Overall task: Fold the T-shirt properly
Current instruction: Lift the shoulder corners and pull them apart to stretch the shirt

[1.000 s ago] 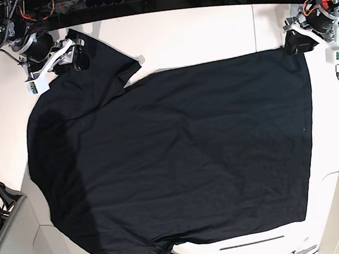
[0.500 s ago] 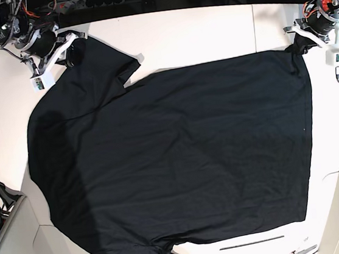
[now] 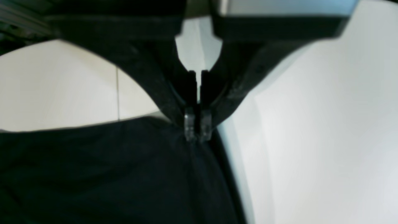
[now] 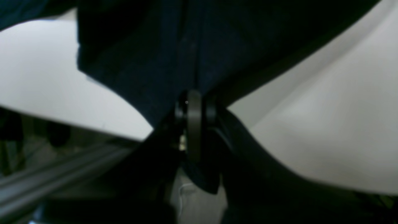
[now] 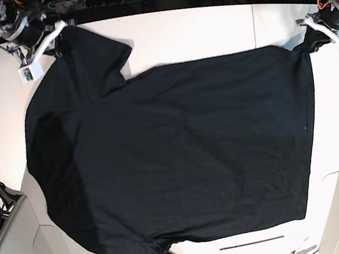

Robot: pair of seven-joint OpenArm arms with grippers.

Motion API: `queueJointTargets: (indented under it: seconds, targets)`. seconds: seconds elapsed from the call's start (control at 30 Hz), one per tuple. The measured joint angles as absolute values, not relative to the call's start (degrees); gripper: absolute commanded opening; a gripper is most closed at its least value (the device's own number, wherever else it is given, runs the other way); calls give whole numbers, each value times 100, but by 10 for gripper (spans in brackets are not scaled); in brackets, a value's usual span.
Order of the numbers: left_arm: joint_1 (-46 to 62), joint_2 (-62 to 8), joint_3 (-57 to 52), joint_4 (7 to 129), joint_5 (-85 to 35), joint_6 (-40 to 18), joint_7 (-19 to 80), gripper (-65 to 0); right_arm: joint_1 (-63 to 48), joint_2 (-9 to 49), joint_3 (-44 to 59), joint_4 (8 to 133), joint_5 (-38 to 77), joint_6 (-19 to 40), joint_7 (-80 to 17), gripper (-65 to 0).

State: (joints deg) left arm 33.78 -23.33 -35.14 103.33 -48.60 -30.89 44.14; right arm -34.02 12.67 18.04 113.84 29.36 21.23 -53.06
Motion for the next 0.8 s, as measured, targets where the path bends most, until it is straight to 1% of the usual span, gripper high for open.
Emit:
queueJointTargets:
  seconds: [0.1, 0.17, 0.27, 0.4, 0.5, 0.57, 0.63, 0.8]
  targets:
    - [3594, -2335, -3800, 10575, -4849, -3098, 4421, -650, -3640, 1269, 1994, 11585, 2932, 2126, -5345, -650]
    - [3736, -2357, -3896, 10700, -4893, -3260, 4418, -650, -3767, 1269, 2139, 11712, 3052, 2145, -5345, -650]
    - [3911, -2344, -3896, 10818, -5081, -3352, 4471, -650, -3955, 1267, 2394, 11876, 3428, 2414, -5422, -650]
    - [3900, -2335, -3962, 10825, -5131, -3350, 4499, -650, -4049, 1264, 2902, 12110, 3715, 2598, -5561, -650]
    - [3887, -2335, -4139, 10827, -5203, -3347, 4283, -650, -4016, 1267, 3347, 12208, 4047, 2755, -5535, -650]
    - [3826, -2346, -4154, 10827, -5194, -3350, 4265, -650, -3905, 1267, 3607, 12215, 4165, 2884, -5542, -650]
    - [3638, -2335, -4154, 10827, -5194, -3350, 4265, -650, -3688, 1267, 3778, 12213, 4185, 2891, -5566, -650]
    - [3063, -2333, -4143, 10816, -5017, -3354, 3959, -650, -2884, 1251, 3819, 12223, 4219, 2895, -5540, -650]
